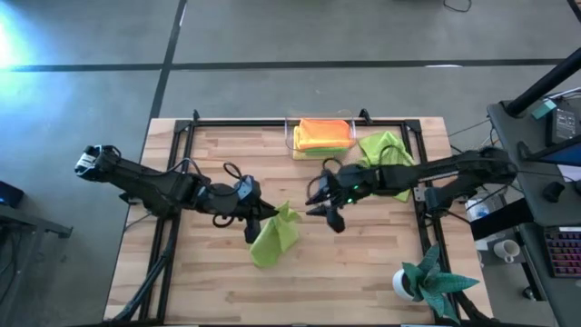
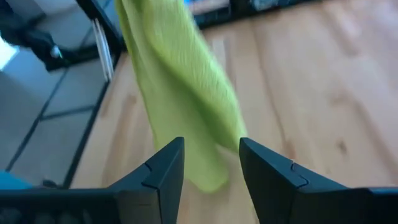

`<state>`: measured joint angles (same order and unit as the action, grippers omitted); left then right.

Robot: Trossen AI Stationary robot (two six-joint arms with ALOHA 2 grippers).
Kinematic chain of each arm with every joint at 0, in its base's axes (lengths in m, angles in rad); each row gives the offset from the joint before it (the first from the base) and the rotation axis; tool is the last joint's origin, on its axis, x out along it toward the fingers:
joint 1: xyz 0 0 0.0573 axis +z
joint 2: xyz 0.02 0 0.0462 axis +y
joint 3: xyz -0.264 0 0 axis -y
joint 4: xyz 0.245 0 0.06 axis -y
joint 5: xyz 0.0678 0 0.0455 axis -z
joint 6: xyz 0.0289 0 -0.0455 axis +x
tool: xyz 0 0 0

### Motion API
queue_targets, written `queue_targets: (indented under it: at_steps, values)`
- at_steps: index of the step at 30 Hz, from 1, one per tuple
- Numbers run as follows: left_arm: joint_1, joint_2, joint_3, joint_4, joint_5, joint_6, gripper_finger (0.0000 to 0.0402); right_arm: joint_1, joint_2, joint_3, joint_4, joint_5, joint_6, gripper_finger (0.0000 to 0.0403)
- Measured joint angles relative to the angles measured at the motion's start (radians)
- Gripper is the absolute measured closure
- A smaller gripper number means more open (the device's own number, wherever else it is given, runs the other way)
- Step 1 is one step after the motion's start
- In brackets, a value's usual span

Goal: Fold microfiber towels
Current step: Fold the light green microfiber cloth

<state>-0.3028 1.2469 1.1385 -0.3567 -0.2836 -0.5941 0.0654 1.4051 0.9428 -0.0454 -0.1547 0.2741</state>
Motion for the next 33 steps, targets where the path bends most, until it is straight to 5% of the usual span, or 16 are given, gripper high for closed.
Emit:
queue_targets:
  at_steps: [14, 26, 33]
  values:
    - [0.0, 0.0, 0.0, 0.005, 0.029, 0.0, 0.04, 0.021, 0.259, 0.001, 0.05, 0.001, 0.04, 0.0267]
    - [0.0, 0.0, 0.001, 0.005, 0.114, -0.002, 0.04, 0.021, 0.31, 0.067, 0.053, 0.151, -0.055, 0.0268]
    - [0.0, 0.0, 0.001, 0.008, 0.114, -0.001, 0.04, 0.021, 0.328, 0.066, 0.061, 0.109, -0.089, 0.0267]
